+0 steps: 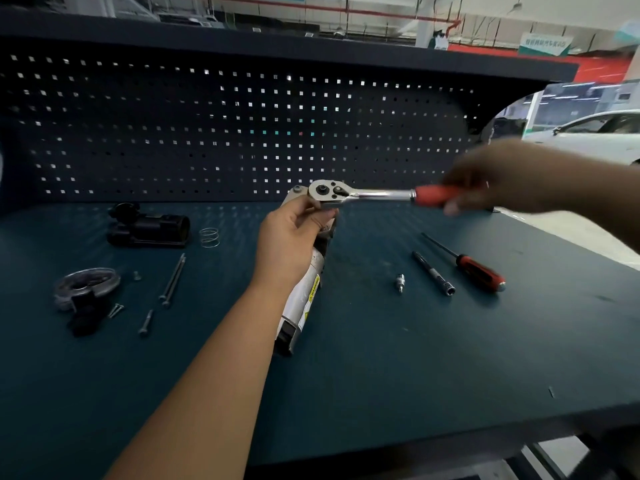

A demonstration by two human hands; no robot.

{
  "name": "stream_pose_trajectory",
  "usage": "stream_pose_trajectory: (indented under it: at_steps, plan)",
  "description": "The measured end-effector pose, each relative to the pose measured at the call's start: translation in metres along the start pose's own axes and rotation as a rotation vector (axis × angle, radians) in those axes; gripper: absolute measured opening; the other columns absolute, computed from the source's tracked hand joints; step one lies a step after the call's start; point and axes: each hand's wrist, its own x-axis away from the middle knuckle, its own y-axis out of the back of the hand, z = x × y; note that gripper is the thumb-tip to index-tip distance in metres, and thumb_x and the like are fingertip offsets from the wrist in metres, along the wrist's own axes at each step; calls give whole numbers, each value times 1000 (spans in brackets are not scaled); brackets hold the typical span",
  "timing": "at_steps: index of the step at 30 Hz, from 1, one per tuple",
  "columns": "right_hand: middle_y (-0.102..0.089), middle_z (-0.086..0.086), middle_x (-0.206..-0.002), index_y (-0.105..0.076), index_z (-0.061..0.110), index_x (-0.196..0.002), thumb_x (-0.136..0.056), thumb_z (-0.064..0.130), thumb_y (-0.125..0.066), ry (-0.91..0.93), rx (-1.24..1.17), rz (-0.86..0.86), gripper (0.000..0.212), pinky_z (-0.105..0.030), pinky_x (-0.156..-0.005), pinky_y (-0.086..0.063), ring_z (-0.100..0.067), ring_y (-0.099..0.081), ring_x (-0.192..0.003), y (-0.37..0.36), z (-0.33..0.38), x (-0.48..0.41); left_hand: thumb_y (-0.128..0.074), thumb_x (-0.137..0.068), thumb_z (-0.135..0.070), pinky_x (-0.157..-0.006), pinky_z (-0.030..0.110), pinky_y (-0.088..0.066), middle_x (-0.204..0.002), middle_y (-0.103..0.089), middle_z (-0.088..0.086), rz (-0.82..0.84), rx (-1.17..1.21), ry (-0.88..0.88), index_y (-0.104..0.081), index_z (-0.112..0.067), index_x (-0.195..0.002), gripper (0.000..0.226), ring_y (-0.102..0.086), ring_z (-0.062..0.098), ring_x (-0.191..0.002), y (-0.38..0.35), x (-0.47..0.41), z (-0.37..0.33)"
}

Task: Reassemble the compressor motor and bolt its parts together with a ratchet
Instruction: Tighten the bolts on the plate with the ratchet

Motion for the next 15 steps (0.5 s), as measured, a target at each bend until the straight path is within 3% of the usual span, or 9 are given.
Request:
stream_pose_trajectory:
  at_steps: [3,6,8,11,15]
  plan:
    - [-63,12,-61,-64,29,-87,-62,65,-62,-52,-268,161,44,-17,-54,-41,-2,-57,-57,-22,33,48,-60,-90,-8,-74,13,-49,-93,-72,-5,1,-12,-13,-68,-23,-93,17,-67,7,-88,0,0,-1]
    - [-60,23,-56,-56,25,-68,-69,58,-69,-38,-524,182,36,-10,-50,-39,3,-53,-48,-51,83,77,-63,-89,-7,-70,11,-48,-81,-74,-12,-12,18,-16,-62,-30,-92,24,-69,4,-80,0,2,-2]
    - [-58,15,-48,-52,18,-65,-73,50,-70,-75,-736,169,37,-10,-42,-36,0,-51,-41,-64,116,84,-65,-87,-7,-74,17,-51,-79,-74,-11,-7,17,-10,-62,-31,-89,24,-70,6,-78,0,3,-1]
    - [-55,11,-45,-50,16,-62,-71,49,-70,-157,-967,100,39,-14,-38,-36,-1,-48,-36,-71,148,83,-65,-86,-10,-83,31,-53,-85,-74,-7,8,4,7,-66,-38,-83,28,-70,11,-83,1,2,-2]
    - [-50,10,-44,-45,16,-58,-68,47,-69,-241,-1017,-105,40,-11,-38,-30,-3,-42,-37,-76,156,85,-61,-85,-3,-84,24,-49,-93,-73,-13,5,-52,40,-65,-39,-89,36,-67,4,-93,3,0,1]
